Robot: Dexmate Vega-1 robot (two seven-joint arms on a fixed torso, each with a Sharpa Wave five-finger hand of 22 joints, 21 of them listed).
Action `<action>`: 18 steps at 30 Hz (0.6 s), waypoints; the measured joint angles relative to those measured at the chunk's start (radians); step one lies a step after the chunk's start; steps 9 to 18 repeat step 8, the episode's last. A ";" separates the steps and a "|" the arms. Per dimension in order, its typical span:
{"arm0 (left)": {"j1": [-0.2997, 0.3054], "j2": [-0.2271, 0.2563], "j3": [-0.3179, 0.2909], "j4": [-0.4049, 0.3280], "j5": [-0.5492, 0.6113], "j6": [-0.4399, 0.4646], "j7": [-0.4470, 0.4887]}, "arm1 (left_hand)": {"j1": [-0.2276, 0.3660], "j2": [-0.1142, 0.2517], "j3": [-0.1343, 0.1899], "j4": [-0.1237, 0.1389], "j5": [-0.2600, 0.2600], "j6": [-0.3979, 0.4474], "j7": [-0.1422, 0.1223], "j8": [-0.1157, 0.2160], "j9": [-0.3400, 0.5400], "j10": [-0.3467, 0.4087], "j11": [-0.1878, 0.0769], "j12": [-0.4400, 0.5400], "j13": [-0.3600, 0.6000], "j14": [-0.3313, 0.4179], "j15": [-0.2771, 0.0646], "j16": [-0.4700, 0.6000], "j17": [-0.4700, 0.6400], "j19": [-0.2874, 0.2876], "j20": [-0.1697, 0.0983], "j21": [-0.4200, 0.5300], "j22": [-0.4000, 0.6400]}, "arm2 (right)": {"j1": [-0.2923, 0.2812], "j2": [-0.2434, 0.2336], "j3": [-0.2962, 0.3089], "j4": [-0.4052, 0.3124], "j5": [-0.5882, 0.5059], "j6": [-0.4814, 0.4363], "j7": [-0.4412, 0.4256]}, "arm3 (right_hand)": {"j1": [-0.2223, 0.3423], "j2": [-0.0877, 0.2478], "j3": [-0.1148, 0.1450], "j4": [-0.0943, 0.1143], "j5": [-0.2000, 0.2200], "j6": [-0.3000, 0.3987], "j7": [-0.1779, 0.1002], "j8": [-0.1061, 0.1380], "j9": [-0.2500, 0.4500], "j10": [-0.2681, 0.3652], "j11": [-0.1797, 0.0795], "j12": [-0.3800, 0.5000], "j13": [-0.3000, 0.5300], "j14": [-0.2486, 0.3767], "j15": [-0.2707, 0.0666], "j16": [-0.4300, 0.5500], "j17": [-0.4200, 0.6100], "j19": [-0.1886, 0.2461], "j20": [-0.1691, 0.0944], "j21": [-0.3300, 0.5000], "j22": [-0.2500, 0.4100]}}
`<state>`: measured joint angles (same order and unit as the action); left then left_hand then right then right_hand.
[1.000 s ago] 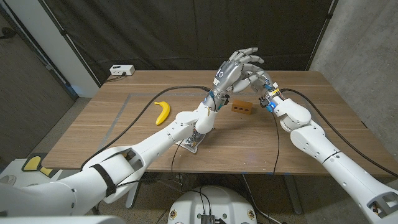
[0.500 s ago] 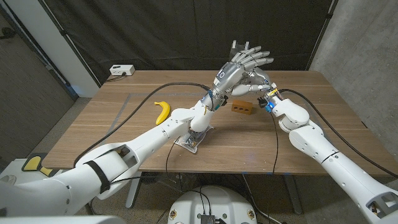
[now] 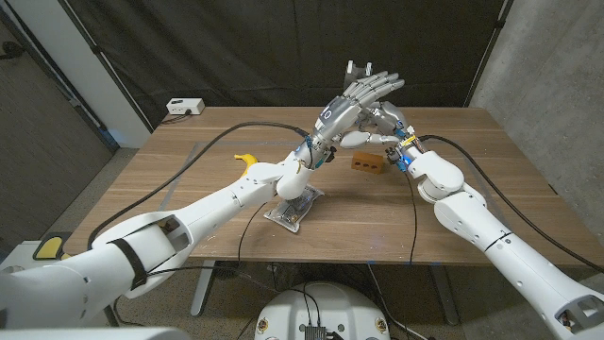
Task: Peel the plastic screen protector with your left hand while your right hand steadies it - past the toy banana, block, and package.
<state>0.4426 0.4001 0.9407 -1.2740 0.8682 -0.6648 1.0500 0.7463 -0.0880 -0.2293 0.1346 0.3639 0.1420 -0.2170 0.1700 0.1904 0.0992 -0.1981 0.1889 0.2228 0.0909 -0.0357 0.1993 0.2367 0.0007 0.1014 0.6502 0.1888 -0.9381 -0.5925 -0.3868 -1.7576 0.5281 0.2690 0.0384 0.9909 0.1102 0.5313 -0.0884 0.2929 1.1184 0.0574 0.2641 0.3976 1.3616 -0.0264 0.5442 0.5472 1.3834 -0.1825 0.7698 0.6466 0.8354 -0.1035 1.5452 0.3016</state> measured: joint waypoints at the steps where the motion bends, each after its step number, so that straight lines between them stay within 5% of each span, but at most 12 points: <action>1: 0.005 0.005 -0.003 -0.002 -0.007 -0.007 0.006 | -0.016 0.004 -0.006 0.006 0.000 -0.010 0.001 0.000 0.000 -0.004 0.004 0.000 0.000 0.000 0.000 0.000 0.000 0.000 0.000 0.000 0.000 | -0.001 0.000 -0.002 -0.006 -0.006 -0.002 -0.009 | 0.000 0.000 0.000 0.000 0.000 0.000 0.000 0.000 0.000 0.000 0.000 0.000 0.002 0.000 0.000 0.000 0.000 0.000 0.000 0.000 0.000; 8: 0.073 0.026 -0.074 -0.011 -0.053 -0.076 0.036 | -0.077 0.043 -0.022 0.030 0.000 -0.041 0.001 0.004 0.000 -0.014 0.014 0.008 -0.005 0.000 0.000 0.005 0.000 0.015 -0.015 0.000 0.005 | -0.006 0.005 -0.027 -0.045 -0.059 -0.017 -0.079 | 0.000 0.000 0.000 0.000 0.000 0.000 0.000 0.000 0.000 0.001 0.001 0.000 0.002 0.000 0.000 0.000 0.000 0.000 0.000 0.000 0.000; 18: 0.073 0.026 -0.074 -0.011 -0.053 -0.076 0.036 | -0.077 0.043 -0.022 0.030 0.000 -0.041 0.001 0.004 0.000 -0.014 0.014 0.008 -0.005 0.000 0.000 0.005 0.000 0.015 -0.015 0.000 0.005 | -0.006 0.005 -0.027 -0.045 -0.059 -0.017 -0.079 | 0.000 0.000 0.000 0.000 0.000 0.000 0.000 0.000 0.000 0.001 0.001 0.000 0.002 0.000 0.000 0.000 0.000 0.000 0.000 0.000 0.000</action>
